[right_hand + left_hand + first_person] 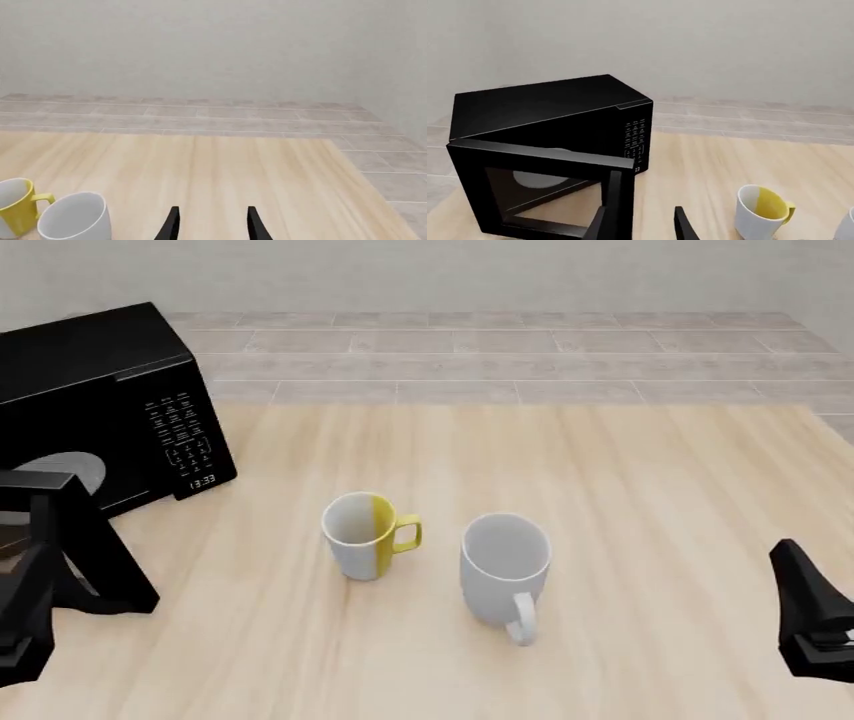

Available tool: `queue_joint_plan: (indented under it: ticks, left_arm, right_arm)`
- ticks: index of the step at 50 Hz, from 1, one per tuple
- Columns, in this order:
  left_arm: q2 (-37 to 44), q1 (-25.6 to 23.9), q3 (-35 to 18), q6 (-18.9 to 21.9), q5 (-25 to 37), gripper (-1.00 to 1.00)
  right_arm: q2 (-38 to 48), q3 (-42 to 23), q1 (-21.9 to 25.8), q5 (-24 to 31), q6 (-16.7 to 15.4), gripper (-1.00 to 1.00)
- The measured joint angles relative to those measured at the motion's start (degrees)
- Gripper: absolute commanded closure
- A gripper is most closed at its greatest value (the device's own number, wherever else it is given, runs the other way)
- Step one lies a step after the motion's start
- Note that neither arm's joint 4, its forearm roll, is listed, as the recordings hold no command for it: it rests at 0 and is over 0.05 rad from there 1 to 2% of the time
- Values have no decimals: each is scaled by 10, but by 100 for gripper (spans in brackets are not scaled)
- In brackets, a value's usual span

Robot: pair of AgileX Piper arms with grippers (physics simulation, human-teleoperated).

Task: Close the microwave.

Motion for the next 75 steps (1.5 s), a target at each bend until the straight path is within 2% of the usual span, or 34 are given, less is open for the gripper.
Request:
queue_joint_plan:
  ticks: [22, 57, 75]
  left_arm:
    - [89, 21, 26, -4, -87, -100]
    - [293, 41, 30, 0, -267, -100]
    - [357, 50, 30, 0, -325, -100]
  right_arm:
    - [4, 3, 2, -6, 0, -100]
    - [6, 4, 7, -11, -4, -100]
    - [8, 5, 10, -14, -2, -100]
